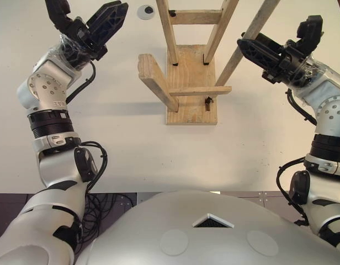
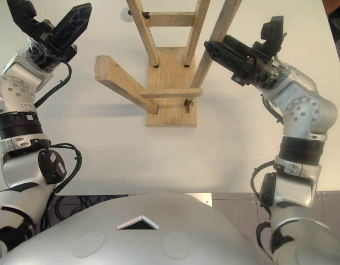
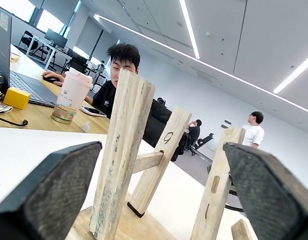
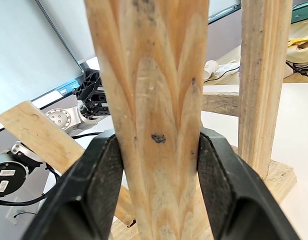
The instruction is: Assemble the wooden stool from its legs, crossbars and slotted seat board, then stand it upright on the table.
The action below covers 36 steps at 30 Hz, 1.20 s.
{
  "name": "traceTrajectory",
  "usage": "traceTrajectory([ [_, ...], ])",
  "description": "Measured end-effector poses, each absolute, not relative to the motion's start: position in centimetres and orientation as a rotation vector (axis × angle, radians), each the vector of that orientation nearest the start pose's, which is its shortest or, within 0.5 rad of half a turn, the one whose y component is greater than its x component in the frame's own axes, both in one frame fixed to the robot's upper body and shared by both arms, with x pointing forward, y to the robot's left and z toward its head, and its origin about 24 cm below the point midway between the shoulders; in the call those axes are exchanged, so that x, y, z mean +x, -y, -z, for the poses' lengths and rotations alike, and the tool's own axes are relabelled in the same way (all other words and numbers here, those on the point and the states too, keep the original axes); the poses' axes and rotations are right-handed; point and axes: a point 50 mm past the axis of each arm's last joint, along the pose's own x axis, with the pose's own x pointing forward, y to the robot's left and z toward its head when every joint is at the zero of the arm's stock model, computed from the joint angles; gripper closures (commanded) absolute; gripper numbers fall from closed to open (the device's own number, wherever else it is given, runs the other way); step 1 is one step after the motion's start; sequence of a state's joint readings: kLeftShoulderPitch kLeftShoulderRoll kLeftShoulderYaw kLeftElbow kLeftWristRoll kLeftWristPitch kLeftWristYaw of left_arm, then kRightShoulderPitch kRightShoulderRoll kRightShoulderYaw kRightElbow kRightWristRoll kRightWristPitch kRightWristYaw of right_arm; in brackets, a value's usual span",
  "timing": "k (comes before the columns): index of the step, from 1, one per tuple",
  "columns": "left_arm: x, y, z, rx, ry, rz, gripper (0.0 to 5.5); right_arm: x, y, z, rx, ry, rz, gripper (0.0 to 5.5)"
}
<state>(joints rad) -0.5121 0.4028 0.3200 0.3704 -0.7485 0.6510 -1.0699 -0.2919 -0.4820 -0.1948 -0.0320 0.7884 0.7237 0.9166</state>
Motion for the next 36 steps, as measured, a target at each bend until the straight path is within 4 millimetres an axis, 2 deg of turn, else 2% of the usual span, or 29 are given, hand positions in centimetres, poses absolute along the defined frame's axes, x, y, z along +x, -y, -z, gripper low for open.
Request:
traceTrajectory([
  [11, 31.5, -21.5, -12.3, -0.668, -0.006, 0.969, 1.03, 27.2, 19.4, -12.0, 0.431, -0.157, -1.007, 3.46],
  [17, 31.4, -21.5, -12.1, -0.674, -0.016, 0.969, 1.03, 26.7, 19.4, -11.5, 0.355, -0.141, -1.048, 3.48],
  [22, 30.5, -22.8, -11.4, -0.637, -0.081, 0.967, 1.03, 25.4, 22.2, -11.8, 0.225, -0.248, -1.104, 3.49],
  [26, 30.5, -23.1, -11.5, -0.624, -0.085, 0.960, 1.03, 25.0, 23.2, -12.2, 0.137, -0.318, -1.141, 3.49],
  [36, 30.3, -22.9, -11.0, -0.629, -0.106, 0.965, 1.03, 25.5, 22.1, -13.9, -0.161, -0.243, -1.327, 3.49],
])
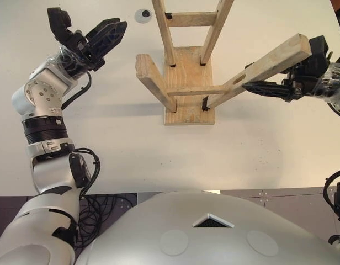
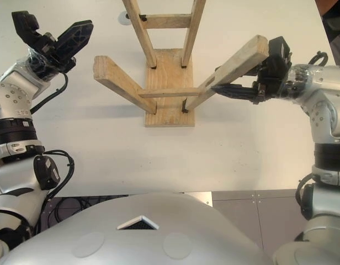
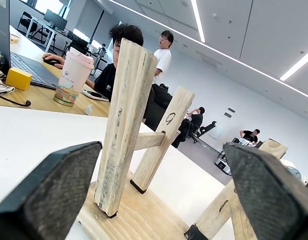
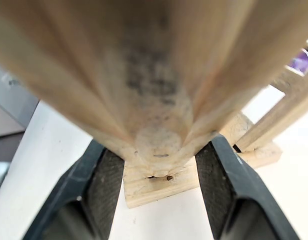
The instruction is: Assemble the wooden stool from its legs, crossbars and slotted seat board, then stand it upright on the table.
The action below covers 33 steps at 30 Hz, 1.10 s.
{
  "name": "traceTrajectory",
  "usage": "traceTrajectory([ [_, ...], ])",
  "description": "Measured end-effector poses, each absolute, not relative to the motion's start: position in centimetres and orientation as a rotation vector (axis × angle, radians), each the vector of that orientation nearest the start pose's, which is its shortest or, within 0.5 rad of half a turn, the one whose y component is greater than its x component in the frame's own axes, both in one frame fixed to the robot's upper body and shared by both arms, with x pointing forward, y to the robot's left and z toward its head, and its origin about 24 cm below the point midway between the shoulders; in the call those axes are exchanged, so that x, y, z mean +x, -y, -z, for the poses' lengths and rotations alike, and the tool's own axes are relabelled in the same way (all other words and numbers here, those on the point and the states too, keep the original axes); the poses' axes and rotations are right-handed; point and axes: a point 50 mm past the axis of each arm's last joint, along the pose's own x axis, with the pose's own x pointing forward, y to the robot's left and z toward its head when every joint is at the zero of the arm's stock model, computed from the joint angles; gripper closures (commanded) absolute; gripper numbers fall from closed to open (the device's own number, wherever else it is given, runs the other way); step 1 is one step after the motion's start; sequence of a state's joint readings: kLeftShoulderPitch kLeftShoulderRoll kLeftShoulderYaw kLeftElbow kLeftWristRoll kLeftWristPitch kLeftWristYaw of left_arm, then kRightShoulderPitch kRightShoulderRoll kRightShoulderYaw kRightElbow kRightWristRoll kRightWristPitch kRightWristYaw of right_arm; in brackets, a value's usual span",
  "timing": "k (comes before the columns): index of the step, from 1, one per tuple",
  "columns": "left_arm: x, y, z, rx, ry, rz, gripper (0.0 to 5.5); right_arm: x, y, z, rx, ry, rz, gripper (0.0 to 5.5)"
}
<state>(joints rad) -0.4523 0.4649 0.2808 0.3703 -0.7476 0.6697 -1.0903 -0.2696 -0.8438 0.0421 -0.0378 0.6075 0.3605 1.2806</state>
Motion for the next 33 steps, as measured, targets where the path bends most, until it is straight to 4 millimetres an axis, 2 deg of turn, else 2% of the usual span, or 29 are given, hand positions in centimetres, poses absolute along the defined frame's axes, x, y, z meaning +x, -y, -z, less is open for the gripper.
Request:
traceTrajectory([
  [4, 30.1, -22.8, -11.0, -0.622, -0.104, 0.968, 1.03, 25.9, 21.4, -14.6, -0.257, -0.243, -1.400, 3.49],
  [13, 30.0, -22.5, -11.1, -0.619, -0.094, 0.963, 1.03, 25.9, 20.7, -14.5, -0.293, -0.224, -1.443, 3.49],
  [15, 30.1, -22.3, -12.0, -0.620, -0.047, 0.966, 1.03, 25.9, 20.4, -14.4, -0.309, -0.203, -1.443, 3.49],
  [17, 30.1, -21.9, -14.0, -0.597, 0.017, 0.986, 1.03, 25.9, 20.3, -14.4, -0.315, -0.195, -1.443, 3.49],
  [18, 30.2, -21.4, -15.8, -0.554, 0.061, 1.020, 1.03, 25.9, 20.2, -14.4, -0.316, -0.195, -1.440, 3.49],
  [21, 29.8, -18.6, -23.5, -0.281, 0.183, 1.167, 1.03, 25.9, 20.1, -14.3, -0.316, -0.195, -1.431, 3.49],
  [22, 29.5, -17.4, -25.4, -0.202, 0.205, 1.204, 1.03, 25.9, 20.1, -14.2, -0.315, -0.195, -1.428, 3.49],
  [23, 29.2, -16.6, -26.2, -0.155, 0.207, 1.225, 1.03, 25.9, 20.0, -14.2, -0.315, -0.195, -1.427, 3.49],
  [24, 28.5, -14.8, -27.3, -0.050, 0.193, 1.277, 1.03, 25.9, 20.0, -14.2, -0.314, -0.196, -1.424, 3.49],
  [27, 26.4, -11.4, -27.9, 0.207, 0.135, 1.384, 1.03, 25.9, 20.0, -14.1, -0.312, -0.197, -1.421, 3.49],
  [31, 23.2, -7.8, -25.7, 0.504, -0.016, 1.596, 1.03, 26.0, 19.8, -14.0, -0.312, -0.193, -1.396, 3.49],
  [33, 23.1, -6.5, -24.6, 0.613, -0.078, 1.636, 1.03, 25.9, 19.7, -13.9, -0.311, -0.192, -1.386, 3.49],
])
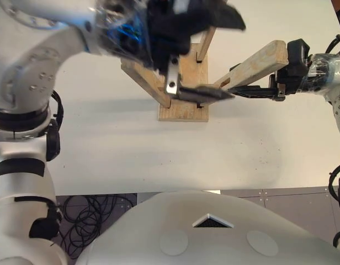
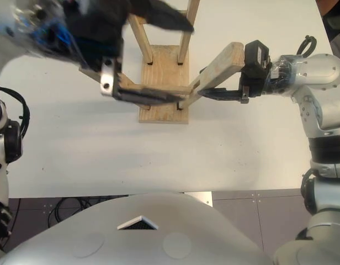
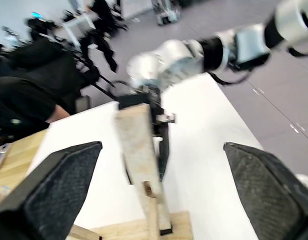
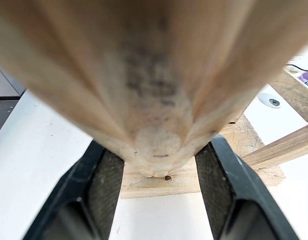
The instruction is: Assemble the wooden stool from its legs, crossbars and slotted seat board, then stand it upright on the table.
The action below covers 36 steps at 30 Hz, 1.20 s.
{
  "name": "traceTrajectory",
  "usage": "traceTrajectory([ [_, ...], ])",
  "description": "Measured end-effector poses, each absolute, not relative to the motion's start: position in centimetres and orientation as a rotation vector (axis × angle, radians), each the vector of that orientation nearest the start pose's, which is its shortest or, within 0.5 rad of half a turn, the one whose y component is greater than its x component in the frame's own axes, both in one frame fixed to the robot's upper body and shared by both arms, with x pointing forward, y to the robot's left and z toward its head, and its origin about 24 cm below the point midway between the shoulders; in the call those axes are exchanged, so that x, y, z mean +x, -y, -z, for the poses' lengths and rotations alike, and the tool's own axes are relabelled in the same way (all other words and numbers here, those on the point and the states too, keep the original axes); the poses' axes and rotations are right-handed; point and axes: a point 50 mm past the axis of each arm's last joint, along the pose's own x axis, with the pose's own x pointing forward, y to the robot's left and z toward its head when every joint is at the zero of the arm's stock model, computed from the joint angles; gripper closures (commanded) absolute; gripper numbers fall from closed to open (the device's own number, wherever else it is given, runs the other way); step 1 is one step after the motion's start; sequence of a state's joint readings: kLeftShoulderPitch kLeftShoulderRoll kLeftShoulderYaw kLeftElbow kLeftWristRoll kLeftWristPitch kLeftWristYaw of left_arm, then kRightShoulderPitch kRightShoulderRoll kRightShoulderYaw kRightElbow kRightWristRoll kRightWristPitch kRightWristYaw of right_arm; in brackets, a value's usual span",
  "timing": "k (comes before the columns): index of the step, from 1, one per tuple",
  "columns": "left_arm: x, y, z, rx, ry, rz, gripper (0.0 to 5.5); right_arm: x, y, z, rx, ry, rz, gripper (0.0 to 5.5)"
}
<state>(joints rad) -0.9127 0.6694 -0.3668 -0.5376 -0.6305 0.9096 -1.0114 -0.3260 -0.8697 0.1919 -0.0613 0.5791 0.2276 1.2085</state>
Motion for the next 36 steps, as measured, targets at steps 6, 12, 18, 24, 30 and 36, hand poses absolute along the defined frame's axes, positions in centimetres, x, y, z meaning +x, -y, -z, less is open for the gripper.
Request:
traceTrajectory([
  [6, 25.6, -5.6, -20.3, 0.939, -0.194, 1.588, 1.38, 25.8, 19.6, -13.8, -0.311, -0.190, -1.376, 3.49],
  [12, 26.7, -6.0, -18.8, 1.175, -0.187, 1.557, 2.13, 26.0, 19.1, -13.7, -0.309, -0.193, -1.353, 3.49],
  [18, 28.4, -7.1, -17.7, 1.335, -0.206, 1.504, 3.11, 26.3, 17.9, -13.6, -0.293, -0.230, -1.300, 3.49],
  [24, 29.7, -7.6, -15.0, 1.451, -0.209, 1.496, 3.88, 26.8, 15.9, -13.7, -0.249, -0.237, -1.240, 3.49],
  [30, 30.0, -8.4, -14.6, 1.416, -0.223, 1.498, 4.52, 26.9, 15.1, -13.5, -0.242, -0.250, -1.222, 3.49],
  [36, 30.0, -9.1, -15.1, 1.194, -0.315, 1.471, 4.86, 26.6, 14.6, -13.2, -0.337, -0.209, -1.264, 3.49],
])
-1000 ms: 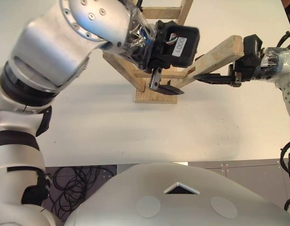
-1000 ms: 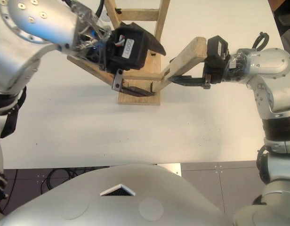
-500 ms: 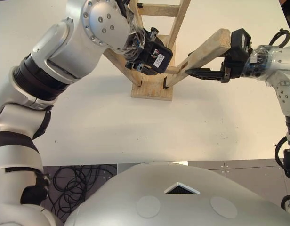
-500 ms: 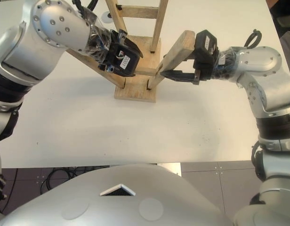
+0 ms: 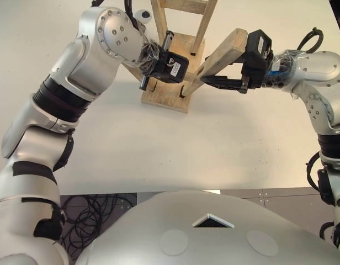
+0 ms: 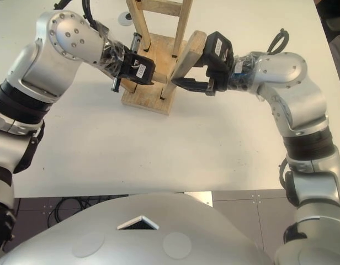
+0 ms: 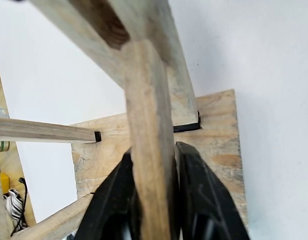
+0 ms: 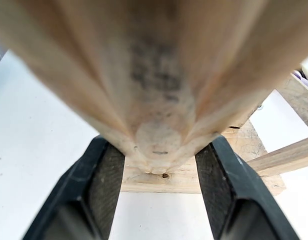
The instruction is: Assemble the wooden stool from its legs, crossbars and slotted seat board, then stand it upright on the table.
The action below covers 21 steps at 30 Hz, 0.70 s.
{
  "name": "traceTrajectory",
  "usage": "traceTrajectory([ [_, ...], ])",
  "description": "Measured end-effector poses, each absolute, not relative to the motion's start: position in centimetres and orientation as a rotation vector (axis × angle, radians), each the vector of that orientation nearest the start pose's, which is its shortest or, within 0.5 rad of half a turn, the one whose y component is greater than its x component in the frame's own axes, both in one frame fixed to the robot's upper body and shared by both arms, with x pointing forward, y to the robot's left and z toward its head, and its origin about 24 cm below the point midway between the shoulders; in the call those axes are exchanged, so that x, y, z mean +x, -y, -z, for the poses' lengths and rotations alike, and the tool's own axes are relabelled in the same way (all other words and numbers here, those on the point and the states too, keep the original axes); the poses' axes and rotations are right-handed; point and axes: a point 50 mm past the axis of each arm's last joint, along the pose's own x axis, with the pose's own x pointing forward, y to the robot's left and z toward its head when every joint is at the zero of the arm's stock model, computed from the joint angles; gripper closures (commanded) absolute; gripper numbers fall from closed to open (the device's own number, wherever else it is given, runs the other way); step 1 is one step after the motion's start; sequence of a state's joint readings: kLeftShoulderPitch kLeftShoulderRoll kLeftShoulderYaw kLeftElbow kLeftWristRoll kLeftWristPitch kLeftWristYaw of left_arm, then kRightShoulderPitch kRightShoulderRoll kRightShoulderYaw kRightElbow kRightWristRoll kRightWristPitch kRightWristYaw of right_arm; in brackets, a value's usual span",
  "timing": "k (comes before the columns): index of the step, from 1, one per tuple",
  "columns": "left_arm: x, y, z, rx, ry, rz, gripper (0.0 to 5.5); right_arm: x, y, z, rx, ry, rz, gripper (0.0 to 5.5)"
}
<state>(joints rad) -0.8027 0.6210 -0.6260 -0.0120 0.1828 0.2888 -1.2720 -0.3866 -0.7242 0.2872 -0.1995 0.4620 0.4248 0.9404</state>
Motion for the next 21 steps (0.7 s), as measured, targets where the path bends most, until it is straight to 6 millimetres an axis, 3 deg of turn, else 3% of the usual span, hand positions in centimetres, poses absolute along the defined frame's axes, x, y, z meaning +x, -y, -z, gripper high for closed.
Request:
traceTrajectory([
  [21, 30.2, -10.0, -15.5, 1.080, -0.362, 1.419, 4.93, 27.1, 12.7, -13.5, -0.450, -0.191, -1.287, 3.49],
])
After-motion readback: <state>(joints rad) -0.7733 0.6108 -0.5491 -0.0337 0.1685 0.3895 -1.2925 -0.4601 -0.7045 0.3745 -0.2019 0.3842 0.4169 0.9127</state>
